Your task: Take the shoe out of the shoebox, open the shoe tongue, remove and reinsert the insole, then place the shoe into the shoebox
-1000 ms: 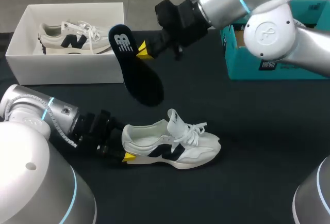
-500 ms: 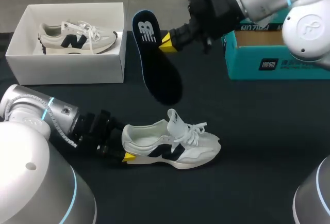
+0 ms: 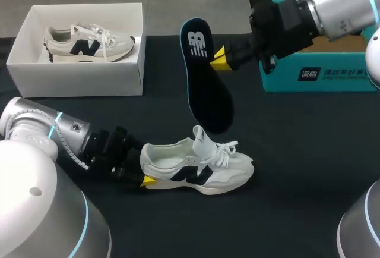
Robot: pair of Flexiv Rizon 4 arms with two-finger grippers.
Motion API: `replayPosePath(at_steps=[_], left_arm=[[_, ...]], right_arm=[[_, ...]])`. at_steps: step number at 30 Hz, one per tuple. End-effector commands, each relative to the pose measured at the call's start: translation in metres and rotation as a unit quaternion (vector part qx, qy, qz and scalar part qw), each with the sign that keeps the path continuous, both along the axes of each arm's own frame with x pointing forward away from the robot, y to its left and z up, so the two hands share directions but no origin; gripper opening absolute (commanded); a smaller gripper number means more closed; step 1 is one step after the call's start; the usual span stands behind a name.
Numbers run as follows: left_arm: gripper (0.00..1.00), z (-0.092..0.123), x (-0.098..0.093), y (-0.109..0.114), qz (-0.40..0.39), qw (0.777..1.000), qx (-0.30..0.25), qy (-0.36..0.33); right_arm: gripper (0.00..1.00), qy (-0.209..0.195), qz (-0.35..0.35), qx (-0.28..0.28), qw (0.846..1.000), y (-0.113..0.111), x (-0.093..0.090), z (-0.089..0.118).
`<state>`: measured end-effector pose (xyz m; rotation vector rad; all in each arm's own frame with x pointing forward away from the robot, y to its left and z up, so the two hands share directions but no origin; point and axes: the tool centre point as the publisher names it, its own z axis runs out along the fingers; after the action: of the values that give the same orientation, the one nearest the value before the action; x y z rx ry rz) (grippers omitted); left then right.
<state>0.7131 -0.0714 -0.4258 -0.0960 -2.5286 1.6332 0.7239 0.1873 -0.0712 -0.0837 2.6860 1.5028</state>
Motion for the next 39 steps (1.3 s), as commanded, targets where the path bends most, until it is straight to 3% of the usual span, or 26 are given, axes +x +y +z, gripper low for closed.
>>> replayPosePath(at_steps=[1,9,11,14,21,39], left_arm=[[0.00,-0.001,-0.001,0.000,0.000,1.000,0.001,0.000],[0.00,-0.001,-0.001,0.000,0.000,1.000,0.001,0.000],[0.00,-0.001,-0.001,0.000,0.000,1.000,0.001,0.000],[0.00,-0.001,-0.001,0.000,0.000,1.000,0.001,0.000],[0.00,-0.001,-0.001,0.000,0.000,1.000,0.001,0.000],[0.00,-0.001,-0.001,0.000,0.000,1.000,0.001,0.000]], right_arm=[[0.00,-0.008,-0.011,0.004,1.000,-0.009,-0.010,-0.001],[0.00,-0.008,-0.011,0.004,1.000,-0.009,-0.010,-0.001],[0.00,0.041,-0.048,0.011,0.998,-0.016,-0.013,0.000],[0.00,0.077,-0.080,0.022,0.994,-0.029,-0.023,0.008],[0.00,0.133,-0.103,0.031,0.985,-0.050,-0.037,0.025],[0.00,0.217,-0.126,0.021,0.968,-0.062,-0.046,0.041]])
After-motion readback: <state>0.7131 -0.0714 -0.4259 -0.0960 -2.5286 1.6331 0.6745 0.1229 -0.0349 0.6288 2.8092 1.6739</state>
